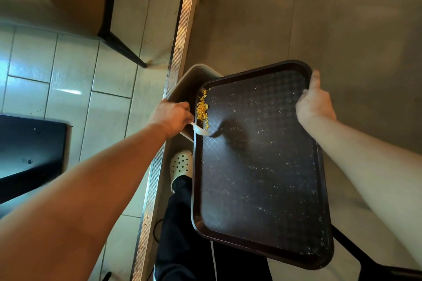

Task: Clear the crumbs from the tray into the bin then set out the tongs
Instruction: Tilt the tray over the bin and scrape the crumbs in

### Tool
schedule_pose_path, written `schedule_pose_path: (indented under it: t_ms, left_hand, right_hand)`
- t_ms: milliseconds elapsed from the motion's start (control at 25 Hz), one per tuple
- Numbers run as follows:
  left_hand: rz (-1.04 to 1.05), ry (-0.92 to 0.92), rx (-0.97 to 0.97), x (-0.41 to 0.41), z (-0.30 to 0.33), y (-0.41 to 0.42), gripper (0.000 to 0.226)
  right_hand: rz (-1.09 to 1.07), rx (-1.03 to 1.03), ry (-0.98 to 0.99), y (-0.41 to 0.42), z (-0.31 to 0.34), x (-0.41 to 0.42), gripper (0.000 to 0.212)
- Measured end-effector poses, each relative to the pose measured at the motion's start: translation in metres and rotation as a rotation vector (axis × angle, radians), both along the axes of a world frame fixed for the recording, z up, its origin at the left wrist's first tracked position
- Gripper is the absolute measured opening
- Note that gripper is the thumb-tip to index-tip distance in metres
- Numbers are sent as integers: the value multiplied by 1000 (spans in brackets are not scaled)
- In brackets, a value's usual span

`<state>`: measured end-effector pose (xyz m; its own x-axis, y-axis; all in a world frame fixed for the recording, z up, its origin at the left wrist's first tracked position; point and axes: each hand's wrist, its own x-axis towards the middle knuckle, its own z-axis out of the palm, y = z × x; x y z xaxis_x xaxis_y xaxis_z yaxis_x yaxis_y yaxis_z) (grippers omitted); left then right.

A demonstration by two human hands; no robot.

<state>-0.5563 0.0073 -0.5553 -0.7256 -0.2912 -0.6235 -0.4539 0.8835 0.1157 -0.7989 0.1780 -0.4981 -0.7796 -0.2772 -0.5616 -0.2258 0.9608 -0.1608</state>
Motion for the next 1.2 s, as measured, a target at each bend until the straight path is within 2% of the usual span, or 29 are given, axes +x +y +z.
schedule_pose_path:
  t_ms: [200, 320, 440, 680, 880, 1000, 1200]
  left_hand:
    - [142, -23, -126, 10, -13, 4, 30]
    - [189, 40, -53, 9, -9, 6, 30]
    - [104, 13, 41, 12, -5, 10, 30]
    - [-116, -8, -124, 0, -9, 11, 32]
    - [-163, 27, -247, -24, -9, 2, 33]
    - [-16, 29, -219, -22, -7, -2, 31]
    - [625, 111, 98, 11, -9, 21, 26]
  right_hand:
    - [11, 2, 2, -2, -2, -3, 58]
    - [16, 9, 12, -3, -4, -3, 58]
    - [22, 14, 11, -4, -5, -4, 58]
    - [49, 23, 19, -8, -4, -6, 55]
    - [58, 32, 22, -10, -4, -6, 55]
    - [64, 30, 24, -9, -4, -5, 55]
    - [55, 19, 12, -9, -2, -6, 57]
